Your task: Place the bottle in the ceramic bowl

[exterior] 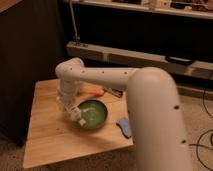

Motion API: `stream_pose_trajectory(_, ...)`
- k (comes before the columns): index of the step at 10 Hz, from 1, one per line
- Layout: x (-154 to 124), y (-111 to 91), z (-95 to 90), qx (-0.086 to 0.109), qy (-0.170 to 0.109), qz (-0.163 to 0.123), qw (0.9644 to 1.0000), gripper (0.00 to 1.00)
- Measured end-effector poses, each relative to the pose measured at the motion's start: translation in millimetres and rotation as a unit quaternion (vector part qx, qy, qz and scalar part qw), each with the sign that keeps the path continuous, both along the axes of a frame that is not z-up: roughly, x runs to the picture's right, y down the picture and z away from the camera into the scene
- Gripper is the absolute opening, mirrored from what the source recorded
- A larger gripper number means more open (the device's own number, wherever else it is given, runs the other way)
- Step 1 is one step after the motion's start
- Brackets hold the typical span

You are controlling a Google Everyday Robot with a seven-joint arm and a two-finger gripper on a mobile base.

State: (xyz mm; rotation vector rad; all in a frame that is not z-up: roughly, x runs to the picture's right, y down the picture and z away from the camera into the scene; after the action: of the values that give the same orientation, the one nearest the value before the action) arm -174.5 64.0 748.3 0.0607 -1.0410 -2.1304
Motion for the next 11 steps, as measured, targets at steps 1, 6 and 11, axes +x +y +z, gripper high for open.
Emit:
stream_pose_trajectory(1,26,-11,-7.7,0.004,0.002,0.008,1.0,0.0)
stream_pose_trajectory(6,121,-56,15.1,0.0,0.027,0.038,0.9989,0.0)
stream_pose_trajectory(11,113,9,73.7,-0.04,0.03,0.015,0.9986,0.0)
